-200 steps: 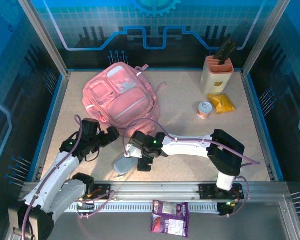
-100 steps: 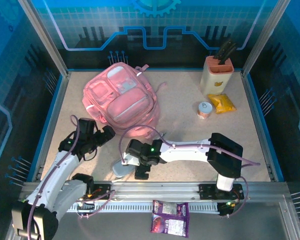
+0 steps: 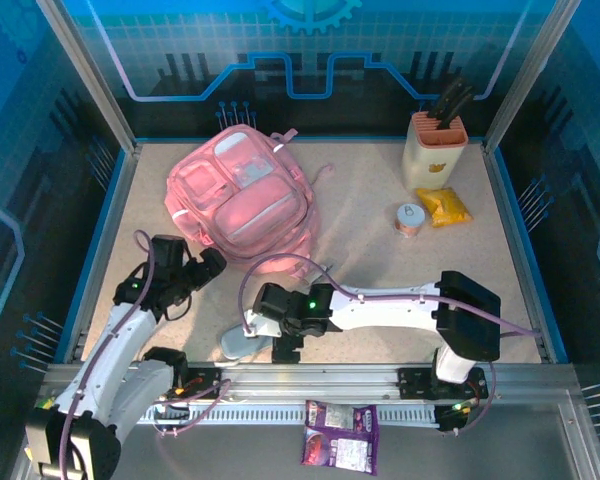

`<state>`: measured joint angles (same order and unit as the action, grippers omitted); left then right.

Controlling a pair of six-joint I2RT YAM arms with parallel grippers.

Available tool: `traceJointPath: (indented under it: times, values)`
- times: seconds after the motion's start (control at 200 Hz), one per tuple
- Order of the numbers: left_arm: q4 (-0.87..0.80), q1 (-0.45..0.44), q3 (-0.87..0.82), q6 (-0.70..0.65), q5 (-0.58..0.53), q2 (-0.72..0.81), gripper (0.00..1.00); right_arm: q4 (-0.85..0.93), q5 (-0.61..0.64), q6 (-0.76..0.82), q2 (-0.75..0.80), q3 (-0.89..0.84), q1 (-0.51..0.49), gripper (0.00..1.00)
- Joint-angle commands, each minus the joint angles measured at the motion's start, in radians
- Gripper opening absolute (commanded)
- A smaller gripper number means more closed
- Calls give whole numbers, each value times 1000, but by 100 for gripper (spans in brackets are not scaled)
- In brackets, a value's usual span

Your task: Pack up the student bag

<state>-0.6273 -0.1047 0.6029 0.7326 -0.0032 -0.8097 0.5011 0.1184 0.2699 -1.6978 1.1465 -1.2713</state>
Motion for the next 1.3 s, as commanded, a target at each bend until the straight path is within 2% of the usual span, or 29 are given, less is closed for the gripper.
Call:
traceJointPath:
  times: [0.0, 0.21, 0.515, 0.7, 0.925, 1.091, 1.236, 1.296]
  values:
    - [-17, 15, 28, 6, -4, 27, 99, -42, -33, 145, -52, 24, 30, 100]
    - [-27, 29, 22, -8, -1, 35, 99, -74, -148, 295, -76, 35, 68, 100]
    - [-8, 51, 11, -19, 21, 23, 99, -12, -283, 361, -147, 96, 95, 100]
    - [3, 63, 12, -22, 32, 9, 99, 1, -295, 381, -193, 122, 100, 100]
    - [-2, 66, 23, -20, 48, 15, 99, 57, -247, 385, -296, 211, 115, 100]
    - [-3, 66, 26, -16, 54, 16, 99, 35, -254, 384, -291, 198, 119, 100]
    - [3, 66, 31, -13, 65, 10, 99, 28, -260, 376, -266, 179, 122, 93]
    - [5, 66, 32, -13, 65, 11, 99, 21, -251, 365, -250, 172, 121, 94]
